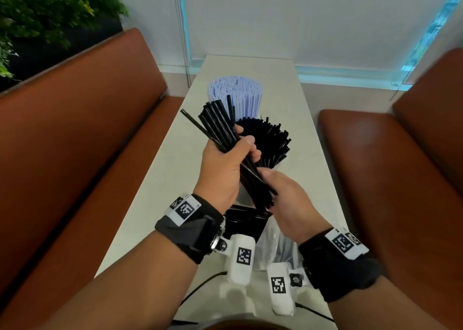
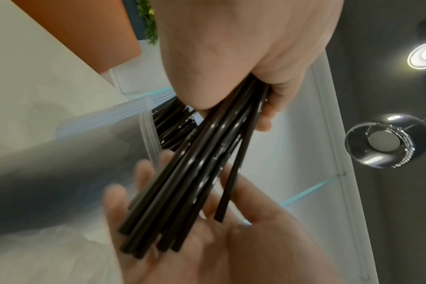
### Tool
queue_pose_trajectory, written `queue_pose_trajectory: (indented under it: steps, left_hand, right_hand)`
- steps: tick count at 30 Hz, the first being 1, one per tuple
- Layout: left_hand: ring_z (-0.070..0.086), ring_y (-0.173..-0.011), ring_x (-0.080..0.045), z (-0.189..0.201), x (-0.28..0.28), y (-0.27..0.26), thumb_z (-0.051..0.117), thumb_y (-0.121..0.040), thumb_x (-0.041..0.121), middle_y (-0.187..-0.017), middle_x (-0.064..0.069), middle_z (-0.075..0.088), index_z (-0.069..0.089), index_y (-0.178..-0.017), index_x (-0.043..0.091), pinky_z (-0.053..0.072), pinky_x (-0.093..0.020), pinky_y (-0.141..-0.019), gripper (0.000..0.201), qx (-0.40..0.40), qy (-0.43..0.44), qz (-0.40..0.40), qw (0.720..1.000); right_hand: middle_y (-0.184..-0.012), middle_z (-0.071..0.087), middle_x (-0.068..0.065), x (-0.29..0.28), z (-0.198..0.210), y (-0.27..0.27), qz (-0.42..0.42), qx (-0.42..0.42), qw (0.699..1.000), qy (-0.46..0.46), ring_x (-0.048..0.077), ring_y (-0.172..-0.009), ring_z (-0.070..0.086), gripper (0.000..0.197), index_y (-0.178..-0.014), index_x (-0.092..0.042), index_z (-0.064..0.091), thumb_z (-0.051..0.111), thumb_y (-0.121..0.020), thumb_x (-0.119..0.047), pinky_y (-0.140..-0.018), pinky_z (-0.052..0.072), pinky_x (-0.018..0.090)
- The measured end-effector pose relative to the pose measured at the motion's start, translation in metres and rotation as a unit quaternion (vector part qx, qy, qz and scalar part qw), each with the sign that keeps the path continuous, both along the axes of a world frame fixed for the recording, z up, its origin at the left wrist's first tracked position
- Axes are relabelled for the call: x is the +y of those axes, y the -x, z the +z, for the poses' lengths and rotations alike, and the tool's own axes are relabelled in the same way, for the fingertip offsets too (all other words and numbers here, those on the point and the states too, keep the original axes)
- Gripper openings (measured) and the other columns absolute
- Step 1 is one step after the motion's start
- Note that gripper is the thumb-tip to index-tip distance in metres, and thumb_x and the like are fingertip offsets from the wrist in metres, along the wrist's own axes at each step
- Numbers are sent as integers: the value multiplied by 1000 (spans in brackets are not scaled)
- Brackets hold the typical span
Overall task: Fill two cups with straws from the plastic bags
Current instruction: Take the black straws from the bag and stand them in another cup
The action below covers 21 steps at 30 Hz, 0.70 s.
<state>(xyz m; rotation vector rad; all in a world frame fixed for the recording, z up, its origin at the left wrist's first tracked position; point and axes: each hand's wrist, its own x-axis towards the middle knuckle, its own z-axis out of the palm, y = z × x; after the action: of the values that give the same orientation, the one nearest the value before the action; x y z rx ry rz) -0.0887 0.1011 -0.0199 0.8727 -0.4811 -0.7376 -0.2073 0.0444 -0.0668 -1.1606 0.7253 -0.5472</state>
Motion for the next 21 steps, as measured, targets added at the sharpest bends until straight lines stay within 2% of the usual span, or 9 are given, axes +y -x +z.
queue_pose_trajectory:
  steps: [2,3,6,8,11,14,16,18,21]
  left_hand:
    - [56,-64,-23,-1,2,-4,58,-95,-8,-72,-9,55,54,-101,11,54,-36,-71,21,-6,-4,0,1000]
    - [57,-65,-22,-2,2,-4,58,-95,-8,-73,-8,56,55,-101,12,54,-36,-71,21,-6,-7,-2,1000]
    - [58,-68,-20,-6,2,1,60,-94,-8,-76,-6,57,56,-101,10,55,-34,-72,20,-4,-10,-10,1000]
    - [59,-68,-19,-7,2,1,61,-94,-8,-77,-6,59,56,-103,8,55,-34,-72,19,-3,-6,-12,1000]
    - [63,-69,-21,-4,5,-9,65,-91,-5,-81,-7,62,55,-107,4,55,-38,-74,21,1,4,-16,1000]
    - [65,-71,-23,0,6,-15,67,-88,-1,-80,-6,64,64,-99,11,55,-39,-78,16,-17,3,-40,999]
    - [64,-69,-22,0,7,-14,64,-90,-4,-76,-4,64,63,-98,14,55,-40,-79,19,-55,-21,-60,996]
    - [63,-68,-22,2,9,-15,64,-90,0,-74,-5,63,61,-94,13,55,-39,-77,14,-85,-36,-70,993]
    - [59,-65,-22,12,10,-30,62,-91,1,-73,-5,59,58,-94,12,55,-38,-72,12,-106,-29,-42,993]
  right_hand:
    - [-120,72,-1,-4,3,4,16,-11,996,91,16,-117,66,28,-123,-25,68,58,-99,-36,-90,55,32]
    - [-119,73,-4,-5,4,6,68,4,987,143,10,-114,67,29,-123,-29,67,63,-95,-37,-91,55,29]
    - [-104,73,-3,-2,1,4,201,120,938,257,12,-98,70,26,-112,-36,61,69,-87,-32,-90,57,32]
    - [-98,69,3,4,-3,1,174,135,941,255,17,-90,69,23,-107,-37,58,61,-85,-30,-82,61,37]
    - [-89,64,-1,8,-10,1,131,158,939,276,13,-76,68,16,-99,-38,55,55,-88,-27,-70,63,37]
    - [-86,66,3,9,-16,-2,104,196,923,314,19,-71,68,13,-99,-34,52,55,-92,-23,-71,60,48]
    - [-84,67,5,9,-16,-4,94,214,910,342,21,-69,66,12,-101,-32,51,57,-93,-26,-71,57,48]
    - [-87,68,-2,6,-12,-2,110,226,895,368,14,-71,65,20,-108,-33,52,63,-91,-32,-71,57,42]
    - [-111,62,-18,-11,-2,10,190,266,859,395,1,-90,63,60,-131,-47,42,71,-80,-34,-80,53,28]
